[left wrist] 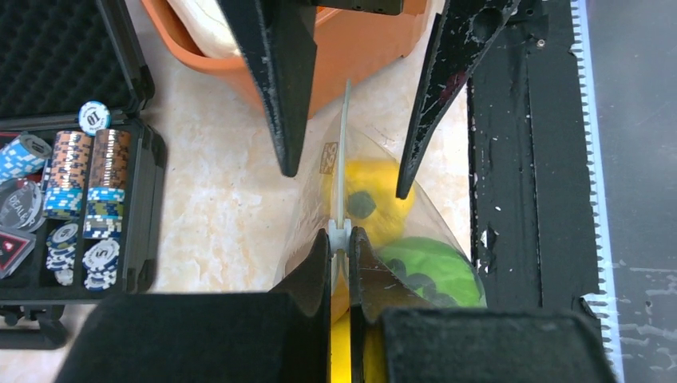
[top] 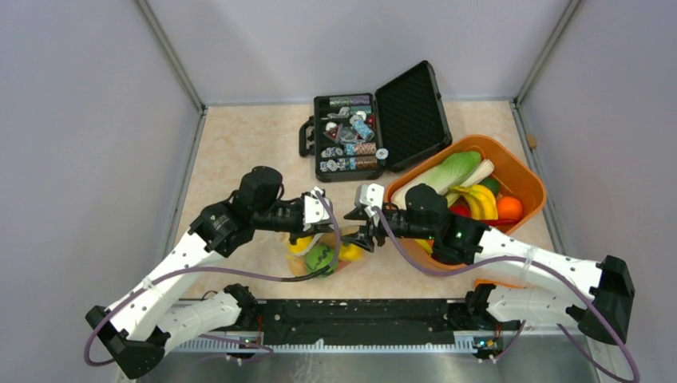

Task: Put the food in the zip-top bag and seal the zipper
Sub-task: Zip the zipper food storage bag at the center of the board.

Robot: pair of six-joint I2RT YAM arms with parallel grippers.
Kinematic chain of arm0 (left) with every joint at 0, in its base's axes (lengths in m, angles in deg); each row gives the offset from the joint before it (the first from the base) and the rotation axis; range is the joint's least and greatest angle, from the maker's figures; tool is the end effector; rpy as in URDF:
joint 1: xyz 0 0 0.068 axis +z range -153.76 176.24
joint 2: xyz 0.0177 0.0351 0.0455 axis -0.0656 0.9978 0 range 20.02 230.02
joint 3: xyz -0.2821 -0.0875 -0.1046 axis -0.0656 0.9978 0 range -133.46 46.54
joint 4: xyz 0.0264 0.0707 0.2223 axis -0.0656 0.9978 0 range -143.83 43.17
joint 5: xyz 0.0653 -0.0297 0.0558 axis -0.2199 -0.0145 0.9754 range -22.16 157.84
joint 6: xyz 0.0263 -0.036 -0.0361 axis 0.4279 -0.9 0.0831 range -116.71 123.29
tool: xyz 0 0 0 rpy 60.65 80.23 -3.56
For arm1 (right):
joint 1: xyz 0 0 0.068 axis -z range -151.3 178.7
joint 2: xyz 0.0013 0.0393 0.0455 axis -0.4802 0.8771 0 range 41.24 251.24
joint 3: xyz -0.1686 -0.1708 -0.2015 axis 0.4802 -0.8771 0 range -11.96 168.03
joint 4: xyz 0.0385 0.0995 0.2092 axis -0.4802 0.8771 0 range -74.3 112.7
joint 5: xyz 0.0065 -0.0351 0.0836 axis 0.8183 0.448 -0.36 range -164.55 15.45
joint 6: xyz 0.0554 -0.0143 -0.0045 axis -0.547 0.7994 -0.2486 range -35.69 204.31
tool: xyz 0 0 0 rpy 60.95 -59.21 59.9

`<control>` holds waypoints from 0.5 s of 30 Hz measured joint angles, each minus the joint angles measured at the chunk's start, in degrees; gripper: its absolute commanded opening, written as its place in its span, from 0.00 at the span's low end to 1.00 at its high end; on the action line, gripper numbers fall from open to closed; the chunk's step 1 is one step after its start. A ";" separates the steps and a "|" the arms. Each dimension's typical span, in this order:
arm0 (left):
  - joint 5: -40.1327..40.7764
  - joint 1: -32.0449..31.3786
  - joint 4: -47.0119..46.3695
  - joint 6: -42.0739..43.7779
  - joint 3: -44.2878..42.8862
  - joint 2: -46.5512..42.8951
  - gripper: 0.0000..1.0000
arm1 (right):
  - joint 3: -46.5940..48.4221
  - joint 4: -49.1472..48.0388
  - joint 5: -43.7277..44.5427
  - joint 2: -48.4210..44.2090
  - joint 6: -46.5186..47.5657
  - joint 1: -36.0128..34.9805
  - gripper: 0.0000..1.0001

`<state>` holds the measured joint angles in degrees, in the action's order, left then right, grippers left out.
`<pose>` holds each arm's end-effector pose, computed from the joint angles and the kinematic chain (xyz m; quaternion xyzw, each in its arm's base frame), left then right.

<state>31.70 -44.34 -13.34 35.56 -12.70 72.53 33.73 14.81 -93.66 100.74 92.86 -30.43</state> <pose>0.0835 -0.1031 0.3817 0.6155 0.5878 -0.3053 0.4272 0.0907 0.1774 0.3584 -0.5154 0.5831 0.3798 0.5001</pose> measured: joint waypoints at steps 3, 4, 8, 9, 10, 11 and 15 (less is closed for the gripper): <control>-1.14 0.00 -0.09 -0.22 -0.39 0.85 0.00 | 2.03 0.92 -0.04 1.09 0.98 0.00 0.52; -1.55 0.00 -0.13 -0.26 -0.59 1.09 0.00 | 2.14 0.87 -0.15 1.29 1.20 0.00 0.52; -2.43 0.00 -0.66 -0.66 -0.70 1.40 0.00 | 2.14 1.40 -0.76 2.32 1.53 0.00 0.50; -2.64 0.00 -0.81 -0.72 -0.70 1.38 0.00 | 2.14 1.38 -1.01 2.73 1.53 0.00 0.48; -2.82 0.00 -0.96 -0.79 -0.70 1.38 0.00 | 2.14 1.38 -1.31 3.08 1.51 0.00 0.44; -3.06 0.00 -1.14 -0.83 -0.70 1.38 0.00 | 2.14 1.36 -1.60 3.41 1.53 0.00 0.38; -3.50 0.00 -1.57 -0.85 -0.70 1.38 0.00 | 2.14 1.27 -2.14 4.57 1.66 0.00 0.11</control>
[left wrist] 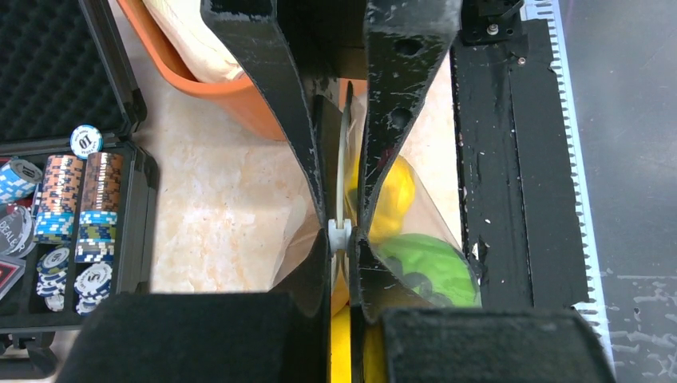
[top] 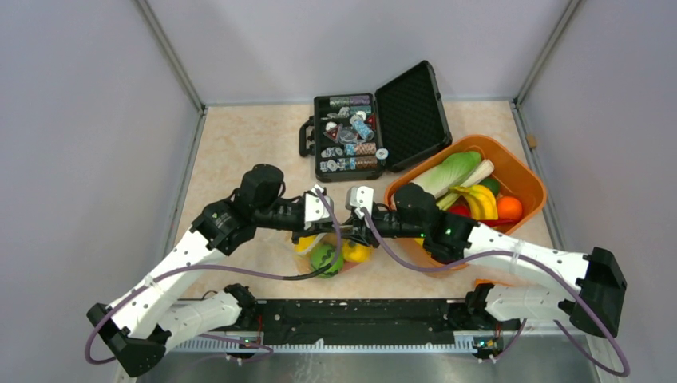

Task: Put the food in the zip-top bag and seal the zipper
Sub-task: Zip the zipper food storage bag at the center of the board.

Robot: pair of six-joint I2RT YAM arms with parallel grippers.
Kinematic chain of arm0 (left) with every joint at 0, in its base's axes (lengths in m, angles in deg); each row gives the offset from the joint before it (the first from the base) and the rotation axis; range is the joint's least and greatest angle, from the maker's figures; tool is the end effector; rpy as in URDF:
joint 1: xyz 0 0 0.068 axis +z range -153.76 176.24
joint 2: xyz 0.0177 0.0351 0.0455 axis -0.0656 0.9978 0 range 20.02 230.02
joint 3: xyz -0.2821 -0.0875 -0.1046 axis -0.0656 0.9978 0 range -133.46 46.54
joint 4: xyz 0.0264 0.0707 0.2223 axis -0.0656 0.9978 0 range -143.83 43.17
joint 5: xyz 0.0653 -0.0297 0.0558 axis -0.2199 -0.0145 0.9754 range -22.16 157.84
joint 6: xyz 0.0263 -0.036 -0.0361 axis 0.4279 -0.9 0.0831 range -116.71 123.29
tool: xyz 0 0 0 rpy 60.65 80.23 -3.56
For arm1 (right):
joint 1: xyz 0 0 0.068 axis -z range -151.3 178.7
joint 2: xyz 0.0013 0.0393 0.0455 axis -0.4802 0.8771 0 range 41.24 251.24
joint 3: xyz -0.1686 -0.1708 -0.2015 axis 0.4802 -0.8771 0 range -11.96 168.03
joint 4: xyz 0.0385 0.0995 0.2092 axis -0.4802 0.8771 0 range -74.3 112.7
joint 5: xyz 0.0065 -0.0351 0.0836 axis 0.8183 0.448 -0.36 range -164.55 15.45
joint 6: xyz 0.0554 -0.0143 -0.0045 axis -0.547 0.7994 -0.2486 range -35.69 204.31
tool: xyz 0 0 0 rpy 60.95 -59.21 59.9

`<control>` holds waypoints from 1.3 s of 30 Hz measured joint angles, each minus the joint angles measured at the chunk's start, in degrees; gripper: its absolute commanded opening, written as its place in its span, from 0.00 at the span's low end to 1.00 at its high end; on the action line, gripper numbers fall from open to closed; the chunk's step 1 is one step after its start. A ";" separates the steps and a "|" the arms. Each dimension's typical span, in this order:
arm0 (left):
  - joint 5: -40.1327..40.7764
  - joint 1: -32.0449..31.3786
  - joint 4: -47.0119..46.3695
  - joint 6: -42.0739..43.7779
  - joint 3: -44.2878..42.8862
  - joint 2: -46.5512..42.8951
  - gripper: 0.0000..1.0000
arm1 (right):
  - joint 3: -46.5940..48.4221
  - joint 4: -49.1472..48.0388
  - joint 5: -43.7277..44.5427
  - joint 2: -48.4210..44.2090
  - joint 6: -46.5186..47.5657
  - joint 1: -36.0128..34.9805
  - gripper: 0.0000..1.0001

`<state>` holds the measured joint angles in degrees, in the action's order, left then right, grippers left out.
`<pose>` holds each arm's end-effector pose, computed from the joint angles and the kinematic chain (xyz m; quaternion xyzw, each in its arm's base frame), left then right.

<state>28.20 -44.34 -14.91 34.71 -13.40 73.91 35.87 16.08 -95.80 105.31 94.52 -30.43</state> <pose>0.0872 -0.1089 0.3858 0.6168 0.5731 -0.3327 0.4247 0.0993 0.1946 0.3535 -0.5389 0.5855 0.3777 0.4733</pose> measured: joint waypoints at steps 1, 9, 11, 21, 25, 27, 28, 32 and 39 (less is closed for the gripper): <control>0.00 0.00 0.02 -0.02 0.00 0.00 0.00 | 0.00 -0.15 -0.02 0.24 -0.04 0.00 0.04; 0.44 0.00 -0.04 0.00 0.04 -0.85 0.00 | -0.04 -1.42 -0.02 0.33 -0.33 0.00 0.00; 0.96 0.00 -0.04 0.04 0.20 -1.57 0.00 | -0.04 -1.81 0.04 0.33 -0.42 0.00 0.00; 5.22 -0.02 0.04 0.46 3.63 -7.02 0.00 | -3.37 -4.37 2.10 -2.62 -2.34 -0.02 0.00; 6.78 0.00 0.81 0.46 4.37 -9.20 0.00 | -4.02 -5.29 2.58 -3.10 -2.99 -0.02 0.00; 7.48 0.00 1.46 0.46 4.37 -9.79 0.00 | -4.11 -5.55 2.78 -3.10 -3.19 -0.02 0.00; 7.58 0.00 1.84 0.46 4.37 -9.92 0.00 | -4.22 -5.68 2.80 -3.10 -3.32 -0.02 0.06; 6.82 0.00 1.99 0.46 4.37 -9.33 0.00 | -4.24 -5.64 1.86 -3.04 -3.74 0.00 0.48; 3.04 0.00 1.86 0.50 2.16 -3.48 0.00 | 0.68 -1.42 -1.05 0.26 -2.29 0.00 0.52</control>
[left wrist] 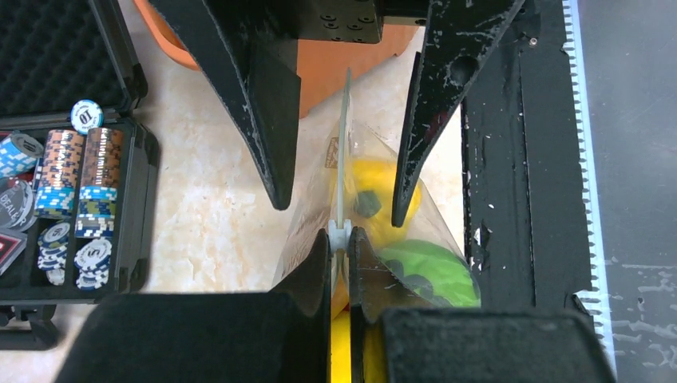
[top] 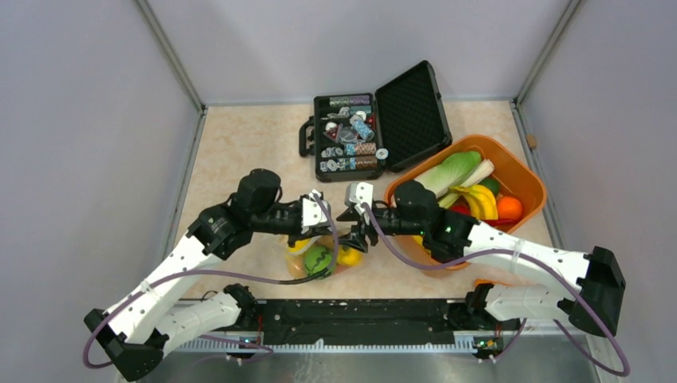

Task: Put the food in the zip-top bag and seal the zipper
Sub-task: Zip the zipper food storage bag at the center of the board.

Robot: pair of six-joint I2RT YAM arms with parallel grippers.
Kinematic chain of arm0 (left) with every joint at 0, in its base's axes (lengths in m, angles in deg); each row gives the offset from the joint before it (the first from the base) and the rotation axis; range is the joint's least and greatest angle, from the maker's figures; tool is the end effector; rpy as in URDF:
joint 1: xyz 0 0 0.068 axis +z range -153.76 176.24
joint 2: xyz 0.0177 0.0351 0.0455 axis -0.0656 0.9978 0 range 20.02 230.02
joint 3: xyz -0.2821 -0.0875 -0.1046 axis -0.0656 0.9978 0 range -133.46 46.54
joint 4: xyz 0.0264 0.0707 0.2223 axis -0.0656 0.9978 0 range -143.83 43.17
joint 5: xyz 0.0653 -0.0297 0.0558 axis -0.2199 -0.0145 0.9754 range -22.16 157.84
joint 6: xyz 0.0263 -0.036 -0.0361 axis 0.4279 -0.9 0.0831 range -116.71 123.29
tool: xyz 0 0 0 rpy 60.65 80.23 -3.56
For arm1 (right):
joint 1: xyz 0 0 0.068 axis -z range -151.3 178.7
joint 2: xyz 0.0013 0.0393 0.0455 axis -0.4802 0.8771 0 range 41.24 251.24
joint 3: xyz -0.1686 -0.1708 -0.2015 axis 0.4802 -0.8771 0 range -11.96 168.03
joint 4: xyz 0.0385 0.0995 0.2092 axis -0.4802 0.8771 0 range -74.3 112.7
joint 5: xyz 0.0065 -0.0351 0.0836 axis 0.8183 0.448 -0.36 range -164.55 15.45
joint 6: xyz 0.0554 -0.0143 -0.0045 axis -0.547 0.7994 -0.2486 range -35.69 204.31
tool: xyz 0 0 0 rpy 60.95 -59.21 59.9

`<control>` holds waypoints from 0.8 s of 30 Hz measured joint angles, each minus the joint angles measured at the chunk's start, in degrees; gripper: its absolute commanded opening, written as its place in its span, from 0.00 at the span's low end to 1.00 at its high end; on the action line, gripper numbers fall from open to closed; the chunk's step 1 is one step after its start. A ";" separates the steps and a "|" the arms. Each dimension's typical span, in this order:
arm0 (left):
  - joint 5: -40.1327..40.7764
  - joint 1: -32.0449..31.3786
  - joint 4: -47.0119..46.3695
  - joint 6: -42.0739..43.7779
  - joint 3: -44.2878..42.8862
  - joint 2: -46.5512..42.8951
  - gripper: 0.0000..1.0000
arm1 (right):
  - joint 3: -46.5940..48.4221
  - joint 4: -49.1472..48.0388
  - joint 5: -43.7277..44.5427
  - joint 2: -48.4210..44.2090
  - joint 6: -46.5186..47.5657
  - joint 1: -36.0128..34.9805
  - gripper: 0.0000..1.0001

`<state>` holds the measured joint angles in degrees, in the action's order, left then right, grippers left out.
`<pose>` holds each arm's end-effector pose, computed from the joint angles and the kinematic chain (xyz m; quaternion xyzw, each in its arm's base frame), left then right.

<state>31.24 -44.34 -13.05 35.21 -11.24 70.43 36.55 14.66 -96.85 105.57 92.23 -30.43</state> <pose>0.0761 -0.0971 0.3777 0.6144 0.5861 -0.3096 0.4280 0.0998 0.1967 0.3593 -0.5277 0.5828 0.3969 0.4738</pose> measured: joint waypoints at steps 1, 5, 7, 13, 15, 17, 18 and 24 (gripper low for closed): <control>-0.37 0.00 0.00 0.00 -0.50 0.92 0.00 | 0.74 0.46 -0.13 0.35 0.39 0.00 0.50; -1.36 0.00 0.02 0.00 -1.29 2.19 0.00 | 2.69 2.51 -0.55 1.53 1.92 0.00 0.23; -1.70 0.00 -0.02 0.00 -1.49 2.36 0.00 | 2.99 3.21 -0.76 2.05 2.34 0.00 0.09; -1.64 0.00 -0.04 0.02 -1.49 2.29 0.00 | 2.91 3.80 -1.25 2.21 2.54 0.00 0.00; -1.36 0.00 -0.04 0.02 -1.49 2.10 0.00 | 2.89 3.63 -1.22 2.19 2.51 0.00 0.00; -0.81 0.00 -0.02 0.11 -1.46 1.64 0.00 | 2.89 3.37 -1.16 2.16 2.51 0.00 0.00; -0.39 0.00 -0.04 0.26 -1.36 1.22 0.00 | 2.89 3.19 -1.11 2.14 2.49 -0.02 0.00; 1.75 0.00 0.20 1.57 0.59 -2.58 0.04 | 2.51 2.38 -0.72 2.01 1.90 -0.09 0.00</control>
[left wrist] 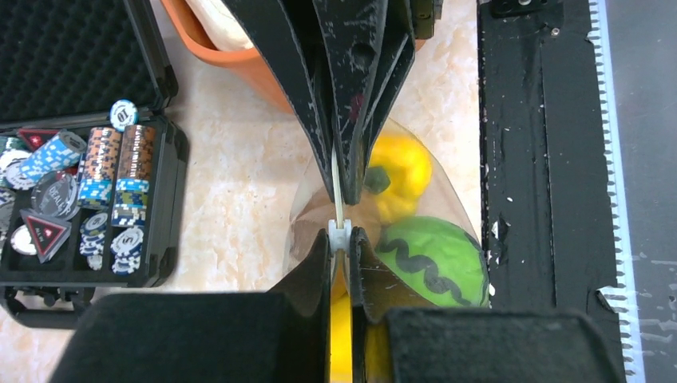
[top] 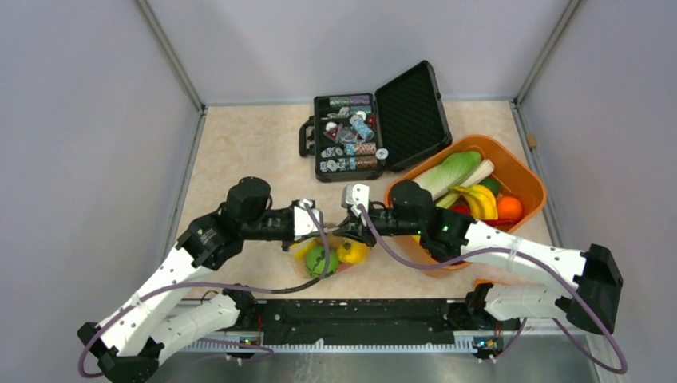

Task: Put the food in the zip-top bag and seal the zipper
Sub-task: Zip the zipper food storage bag at the center of the board.

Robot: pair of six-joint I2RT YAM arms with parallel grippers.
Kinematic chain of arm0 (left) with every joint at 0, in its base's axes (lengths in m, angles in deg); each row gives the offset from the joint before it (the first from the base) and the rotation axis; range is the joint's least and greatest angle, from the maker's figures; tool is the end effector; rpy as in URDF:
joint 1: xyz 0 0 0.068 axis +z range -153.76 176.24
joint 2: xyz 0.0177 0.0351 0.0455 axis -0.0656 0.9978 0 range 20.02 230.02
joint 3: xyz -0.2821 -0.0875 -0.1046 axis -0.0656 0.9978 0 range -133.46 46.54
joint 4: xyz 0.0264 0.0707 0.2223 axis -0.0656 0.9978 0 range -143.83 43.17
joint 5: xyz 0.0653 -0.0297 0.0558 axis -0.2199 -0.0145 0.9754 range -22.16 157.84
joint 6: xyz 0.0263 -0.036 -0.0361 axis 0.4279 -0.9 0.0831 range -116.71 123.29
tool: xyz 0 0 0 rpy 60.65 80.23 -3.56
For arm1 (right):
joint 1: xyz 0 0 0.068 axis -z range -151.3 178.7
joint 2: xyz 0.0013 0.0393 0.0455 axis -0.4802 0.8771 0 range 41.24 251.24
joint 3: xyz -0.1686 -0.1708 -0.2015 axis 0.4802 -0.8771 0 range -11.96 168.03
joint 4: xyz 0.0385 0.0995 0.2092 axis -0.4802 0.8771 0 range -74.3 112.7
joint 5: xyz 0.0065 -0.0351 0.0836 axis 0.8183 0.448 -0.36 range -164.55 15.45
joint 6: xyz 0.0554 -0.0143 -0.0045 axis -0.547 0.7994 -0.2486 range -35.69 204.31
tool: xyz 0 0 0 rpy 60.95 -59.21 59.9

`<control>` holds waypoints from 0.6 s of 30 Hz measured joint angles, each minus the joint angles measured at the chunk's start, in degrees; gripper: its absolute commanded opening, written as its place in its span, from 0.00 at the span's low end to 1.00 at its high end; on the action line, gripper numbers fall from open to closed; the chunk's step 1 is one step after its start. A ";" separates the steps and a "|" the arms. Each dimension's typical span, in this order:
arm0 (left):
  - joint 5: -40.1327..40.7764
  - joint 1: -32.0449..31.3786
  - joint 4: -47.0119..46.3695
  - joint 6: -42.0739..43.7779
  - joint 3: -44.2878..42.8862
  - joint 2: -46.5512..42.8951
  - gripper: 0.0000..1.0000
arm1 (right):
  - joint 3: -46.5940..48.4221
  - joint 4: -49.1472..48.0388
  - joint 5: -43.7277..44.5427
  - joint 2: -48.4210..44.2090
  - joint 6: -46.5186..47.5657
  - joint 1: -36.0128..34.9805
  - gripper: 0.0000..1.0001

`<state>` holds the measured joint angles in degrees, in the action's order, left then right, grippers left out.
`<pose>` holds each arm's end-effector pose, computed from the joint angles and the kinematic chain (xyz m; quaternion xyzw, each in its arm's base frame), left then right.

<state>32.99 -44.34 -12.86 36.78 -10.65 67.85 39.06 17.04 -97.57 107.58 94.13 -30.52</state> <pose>0.0683 -0.0891 0.3782 0.6183 0.5769 -0.2896 0.4484 0.1034 0.2044 0.3623 -0.5436 0.5800 0.3899 0.4648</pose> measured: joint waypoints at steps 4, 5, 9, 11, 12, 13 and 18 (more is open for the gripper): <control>1.55 0.00 0.55 0.39 1.60 -3.19 0.03 | -1.64 -1.77 0.02 -0.70 -0.72 -0.17 0.00; 1.88 -0.02 0.87 0.55 1.62 -3.54 0.03 | -1.99 -2.19 0.04 -0.72 -0.92 -0.22 0.00; 3.02 -0.02 1.77 0.94 1.62 -3.85 0.04 | -2.71 -3.02 0.59 -0.76 -1.42 -0.24 0.00; 3.28 -0.02 2.32 1.01 1.62 -3.87 0.08 | -3.02 -3.19 0.87 -0.81 -1.53 -0.26 0.00; 3.37 -0.02 2.54 1.03 1.62 -3.87 0.10 | -3.10 -3.19 0.96 -0.87 -1.62 -0.26 0.00; 3.52 0.00 2.69 1.07 1.62 -3.87 0.13 | -3.17 -3.26 1.09 -0.98 -1.79 -0.26 0.00; 3.96 0.00 2.71 1.01 1.62 -4.26 0.27 | -3.48 -3.23 1.79 -1.68 -2.10 -0.24 0.00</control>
<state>36.94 -44.34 -10.15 37.79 -9.03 63.59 35.58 13.81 -95.78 105.90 92.03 -30.76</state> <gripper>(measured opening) 0.227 0.006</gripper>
